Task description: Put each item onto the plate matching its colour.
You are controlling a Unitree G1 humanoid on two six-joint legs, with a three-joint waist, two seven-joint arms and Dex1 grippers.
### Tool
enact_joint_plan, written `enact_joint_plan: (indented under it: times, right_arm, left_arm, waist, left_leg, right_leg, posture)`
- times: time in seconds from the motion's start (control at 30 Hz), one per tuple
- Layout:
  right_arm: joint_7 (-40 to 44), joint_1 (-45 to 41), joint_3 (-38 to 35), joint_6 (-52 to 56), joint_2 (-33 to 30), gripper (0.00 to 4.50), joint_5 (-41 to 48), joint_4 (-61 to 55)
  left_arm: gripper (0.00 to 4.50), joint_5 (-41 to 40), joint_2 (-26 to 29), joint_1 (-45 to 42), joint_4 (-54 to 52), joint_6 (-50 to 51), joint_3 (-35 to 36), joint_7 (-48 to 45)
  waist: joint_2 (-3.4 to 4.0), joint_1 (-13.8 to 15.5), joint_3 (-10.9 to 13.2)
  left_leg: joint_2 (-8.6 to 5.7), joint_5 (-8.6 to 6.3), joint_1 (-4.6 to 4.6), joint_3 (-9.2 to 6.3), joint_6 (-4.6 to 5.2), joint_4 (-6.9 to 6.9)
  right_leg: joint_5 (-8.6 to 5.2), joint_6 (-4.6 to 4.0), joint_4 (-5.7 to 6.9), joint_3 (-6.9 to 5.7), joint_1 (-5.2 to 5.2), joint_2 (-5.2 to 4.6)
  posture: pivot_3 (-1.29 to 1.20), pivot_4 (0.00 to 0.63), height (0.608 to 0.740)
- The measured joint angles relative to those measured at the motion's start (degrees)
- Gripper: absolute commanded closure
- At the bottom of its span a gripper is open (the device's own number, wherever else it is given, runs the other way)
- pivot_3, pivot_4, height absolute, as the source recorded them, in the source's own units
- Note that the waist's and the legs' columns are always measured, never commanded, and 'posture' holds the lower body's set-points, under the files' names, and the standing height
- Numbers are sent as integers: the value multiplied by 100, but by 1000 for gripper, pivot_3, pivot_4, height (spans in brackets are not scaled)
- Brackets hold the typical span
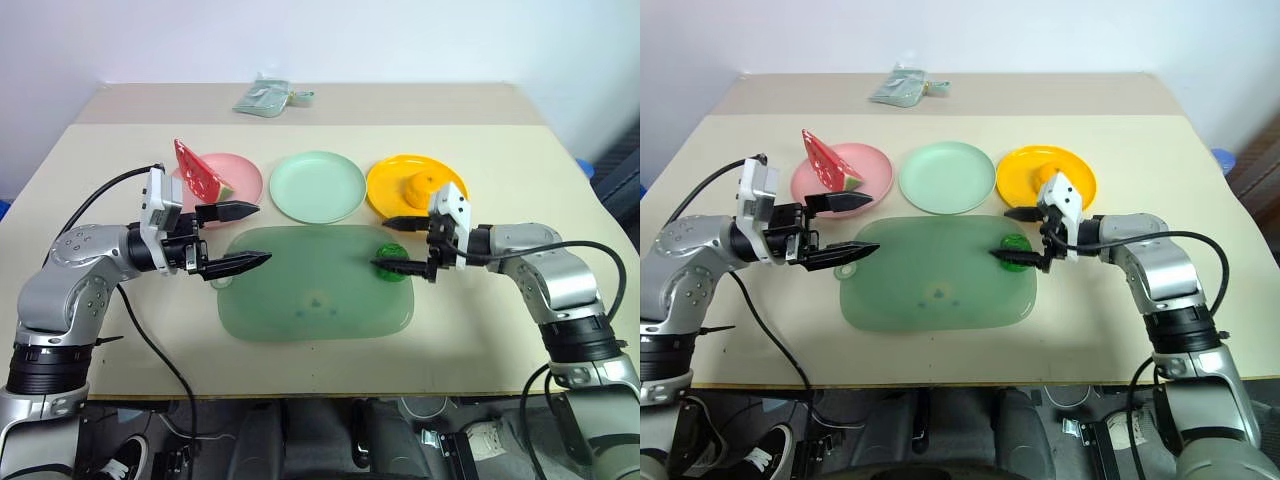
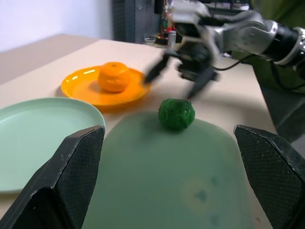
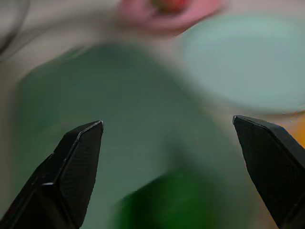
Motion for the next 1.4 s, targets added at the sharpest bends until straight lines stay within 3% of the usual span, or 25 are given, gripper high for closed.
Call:
enact_joint_plan:
  times: [0.1,0.37,0.47,0.53,0.6,0.87,1.07,1.2,1.33,1.4]
  right_arm:
    - [148,161,33,-180,-300,39,-165,-145]
    - [-23,263,452,-839,-195,39,-900,608]
    - [-35,222,496,-907,-82,829,-979,838]
    - [-32,138,494,-864,-32,1624,-970,861]
    - [-106,20,448,-842,75,1624,-961,864]
    - [-1064,-1315,211,-784,1474,1624,-799,1299]
    - [-2623,-2545,674,-2194,2666,1624,-1975,3755]
    - [-3021,-3067,645,-2792,3061,1624,-2162,5003]
    - [-3084,-3226,607,-3052,3112,23,-2281,5831]
    - [-3083,-3194,473,-3147,3101,23,-2265,5994]
  left_arm:
    - [0,-3,-16,13,1,-17,-1,-39]
    - [0,163,-100,27,95,-254,-60,-168]
    - [0,221,-118,39,147,-353,-63,-209]
    - [0,239,-121,39,178,-393,-62,-216]
    - [0,243,-119,49,220,-412,-53,-225]
    - [0,304,-272,62,361,-489,4,72]
    - [0,559,-497,98,552,-925,48,392]
    - [0,775,-511,225,592,-1095,16,521]
    - [0,776,-510,263,532,-1120,9,541]
    - [0,776,-504,317,514,-1129,9,536]
  waist:
    - [-5,10,-3]
    - [-5,21,-3]
    - [-5,23,-3]
    - [-5,22,-3]
    - [-5,22,-3]
    - [-5,-87,-3]
    - [-4,-92,-3]
    - [-4,-85,-3]
    - [-4,-85,-3]
    - [-2,-108,-2]
  left_leg:
    - [0,0,1,-1,0,-3]
    - [0,0,0,1,0,-1]
    - [0,0,0,1,0,-1]
    - [0,0,0,1,0,-1]
    - [0,0,0,0,0,-1]
    - [1,0,1,-2,-1,-4]
    - [-1,1,-2,1,-1,-12]
    - [-1,1,-5,4,-2,-12]
    - [-1,1,-4,3,-2,-12]
    - [0,1,-4,3,-2,-14]
  right_leg:
    - [-1,0,-2,0,0,1]
    - [-1,0,-2,0,0,1]
    - [-1,0,-2,0,0,1]
    - [-1,0,-1,0,0,1]
    - [-1,0,-1,0,0,1]
    - [0,0,3,-1,0,2]
    - [0,-1,0,0,-6,1]
    - [0,0,-3,0,-7,-2]
    - [0,-1,0,0,-7,-2]
    - [0,-1,0,0,-8,-2]
  posture:
    - [0,150,740]
    - [0,150,740]
    - [0,150,740]
    - [0,150,740]
    - [0,150,740]
    - [0,150,740]
    - [0,150,740]
    - [0,150,740]
    - [0,150,740]
    - [0,150,740]
